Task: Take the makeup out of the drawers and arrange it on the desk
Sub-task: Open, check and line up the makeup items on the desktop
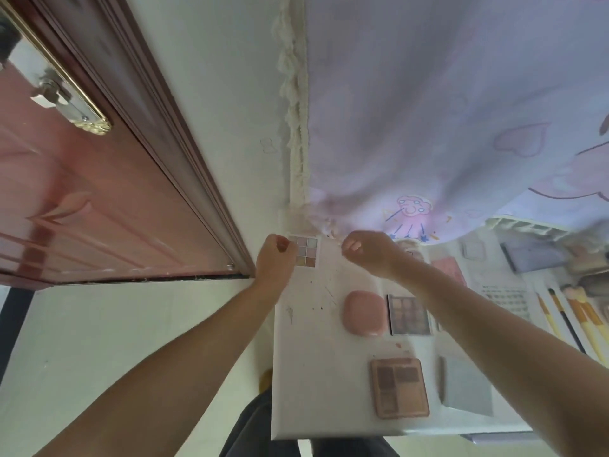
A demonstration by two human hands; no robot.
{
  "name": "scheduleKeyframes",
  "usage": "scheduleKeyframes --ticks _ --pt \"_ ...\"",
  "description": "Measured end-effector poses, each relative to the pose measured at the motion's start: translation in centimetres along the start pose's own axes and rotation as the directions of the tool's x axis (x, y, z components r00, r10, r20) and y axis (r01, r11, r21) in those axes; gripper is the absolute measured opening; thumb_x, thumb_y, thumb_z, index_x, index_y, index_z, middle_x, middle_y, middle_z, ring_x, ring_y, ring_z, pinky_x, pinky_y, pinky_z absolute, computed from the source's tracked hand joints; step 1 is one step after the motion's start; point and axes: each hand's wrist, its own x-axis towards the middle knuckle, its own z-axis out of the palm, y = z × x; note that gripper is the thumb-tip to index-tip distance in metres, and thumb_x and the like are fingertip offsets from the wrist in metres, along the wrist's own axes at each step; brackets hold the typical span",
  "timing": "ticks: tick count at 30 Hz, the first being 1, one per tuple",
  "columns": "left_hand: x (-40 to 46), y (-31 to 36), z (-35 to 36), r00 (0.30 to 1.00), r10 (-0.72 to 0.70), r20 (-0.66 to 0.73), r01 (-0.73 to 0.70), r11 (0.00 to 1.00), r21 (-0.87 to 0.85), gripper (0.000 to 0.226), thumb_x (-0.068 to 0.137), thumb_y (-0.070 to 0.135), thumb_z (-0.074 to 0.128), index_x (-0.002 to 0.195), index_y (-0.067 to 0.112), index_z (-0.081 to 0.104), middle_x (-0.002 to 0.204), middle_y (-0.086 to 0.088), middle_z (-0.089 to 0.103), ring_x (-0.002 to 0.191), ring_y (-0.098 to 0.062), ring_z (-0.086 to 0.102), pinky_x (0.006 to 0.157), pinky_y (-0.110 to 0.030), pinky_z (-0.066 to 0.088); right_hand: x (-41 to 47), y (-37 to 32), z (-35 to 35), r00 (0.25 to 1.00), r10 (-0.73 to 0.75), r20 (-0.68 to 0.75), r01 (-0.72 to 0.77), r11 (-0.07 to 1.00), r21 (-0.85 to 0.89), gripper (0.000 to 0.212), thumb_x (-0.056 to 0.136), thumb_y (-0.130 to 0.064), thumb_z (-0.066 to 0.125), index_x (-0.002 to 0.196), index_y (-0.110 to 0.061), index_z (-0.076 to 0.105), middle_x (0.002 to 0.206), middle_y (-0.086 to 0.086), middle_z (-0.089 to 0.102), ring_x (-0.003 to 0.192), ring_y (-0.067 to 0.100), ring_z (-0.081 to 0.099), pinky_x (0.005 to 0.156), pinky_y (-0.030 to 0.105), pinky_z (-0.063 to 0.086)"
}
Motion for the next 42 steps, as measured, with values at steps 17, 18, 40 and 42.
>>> scheduleKeyframes --ticks 17,18,40,42 --pt "-9.0 -3.5 3.6 0.845 -0.235 0.481 0.394 0.882 -0.260 0.035 0.099 0.034 0.043 0.111 0.009 0.064 0.110 -0.013 0.065 0.105 -0.031 0.060 0.095 -0.042 0.048 -8.1 3.1 6.7 0.953 -0.294 -0.072 0.274 0.939 -0.208 0.055 0.079 -0.039 0.062 0.125 -0.018 0.041 0.129 0.003 0.042 0.118 0.023 0.039 0.091 0.029 0.038" --pt "-9.1 -3.4 3.0 0.776 -0.227 0.589 0.508 0.778 -0.369 0.042 0.097 0.043 0.043 0.117 0.010 0.062 0.115 -0.014 0.064 0.106 -0.031 0.059 0.098 -0.044 0.047 -8.2 2.3 6.2 0.954 -0.286 -0.089 0.273 0.953 -0.134 0.056 0.077 -0.039 0.065 0.123 -0.017 0.042 0.128 0.002 0.043 0.116 0.021 0.040 0.089 0.028 0.038" --pt "-10.1 -0.4 -1.4 0.714 0.135 0.687 0.450 0.664 -0.597 0.054 0.088 0.046 0.057 0.134 0.019 0.052 0.144 -0.014 0.044 0.117 -0.025 0.049 0.094 -0.038 0.049 -9.5 -2.5 1.7 0.911 -0.411 -0.042 0.413 0.902 0.129 0.056 0.072 -0.032 0.076 0.115 -0.028 0.041 0.122 -0.008 0.043 0.115 0.010 0.045 0.097 0.035 0.045" --pt "-10.2 -0.2 -1.5 0.718 0.159 0.678 0.432 0.662 -0.613 0.052 0.090 0.045 0.056 0.135 0.021 0.051 0.143 -0.013 0.045 0.114 -0.025 0.052 0.089 -0.034 0.050 -9.7 -2.8 1.7 0.894 -0.442 -0.072 0.447 0.885 0.127 0.054 0.073 -0.029 0.076 0.111 -0.031 0.039 0.122 -0.007 0.042 0.116 0.010 0.044 0.097 0.034 0.044"
